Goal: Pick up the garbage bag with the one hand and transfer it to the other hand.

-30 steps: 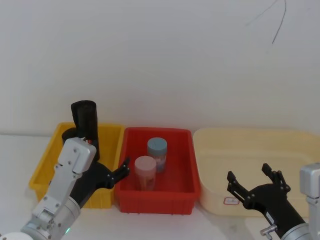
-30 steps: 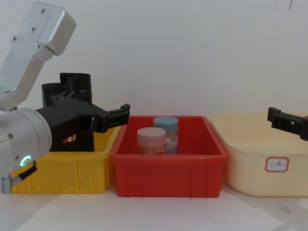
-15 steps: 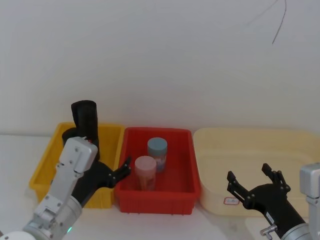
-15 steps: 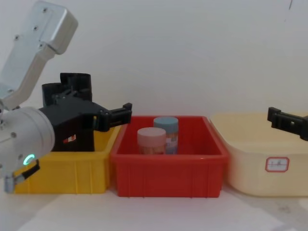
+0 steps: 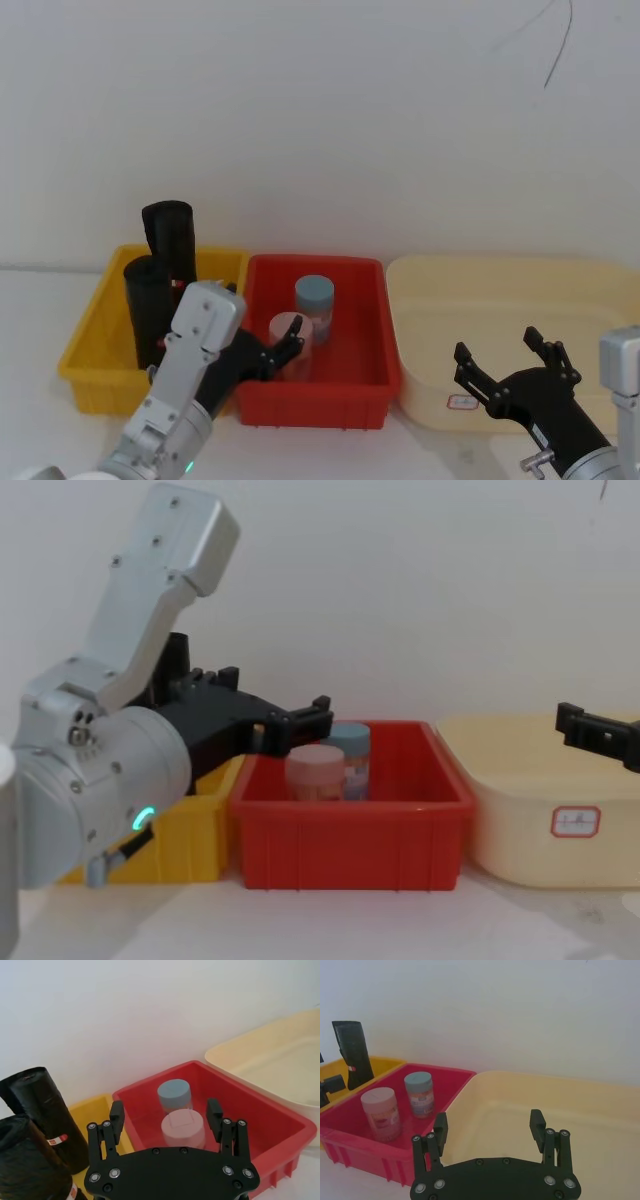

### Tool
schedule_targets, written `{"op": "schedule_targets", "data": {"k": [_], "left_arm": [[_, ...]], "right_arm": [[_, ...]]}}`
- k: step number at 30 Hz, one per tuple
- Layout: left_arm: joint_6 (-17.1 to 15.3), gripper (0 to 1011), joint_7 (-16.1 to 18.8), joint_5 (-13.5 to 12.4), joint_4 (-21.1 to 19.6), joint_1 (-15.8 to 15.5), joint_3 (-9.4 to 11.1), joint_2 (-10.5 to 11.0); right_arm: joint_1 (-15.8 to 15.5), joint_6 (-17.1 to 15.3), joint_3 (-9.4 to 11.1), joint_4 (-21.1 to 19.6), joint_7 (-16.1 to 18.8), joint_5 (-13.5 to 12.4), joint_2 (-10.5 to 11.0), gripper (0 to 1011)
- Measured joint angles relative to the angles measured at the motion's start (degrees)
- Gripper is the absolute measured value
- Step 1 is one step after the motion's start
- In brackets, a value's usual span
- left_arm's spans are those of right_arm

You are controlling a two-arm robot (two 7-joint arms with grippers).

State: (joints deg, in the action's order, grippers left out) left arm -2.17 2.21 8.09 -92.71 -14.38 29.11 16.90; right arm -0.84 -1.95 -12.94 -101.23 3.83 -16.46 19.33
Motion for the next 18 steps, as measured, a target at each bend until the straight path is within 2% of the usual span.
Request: {"op": "schedule_targets", "data": {"k": [9,18], "left_arm": [[-2.54,1001,4.47,-2.58,-2.91,2.92,0.27,-1.39],[-5.66,1002,9.72,-4.92,-7.49,7.72,-1.54,-1.19]], "right_arm": [[0.0,0.0,0.0,0.0,0.0,0.0,0.0,1001],[0.0,0.0,0.0,0.0,0.0,0.0,0.0,1001]]}}
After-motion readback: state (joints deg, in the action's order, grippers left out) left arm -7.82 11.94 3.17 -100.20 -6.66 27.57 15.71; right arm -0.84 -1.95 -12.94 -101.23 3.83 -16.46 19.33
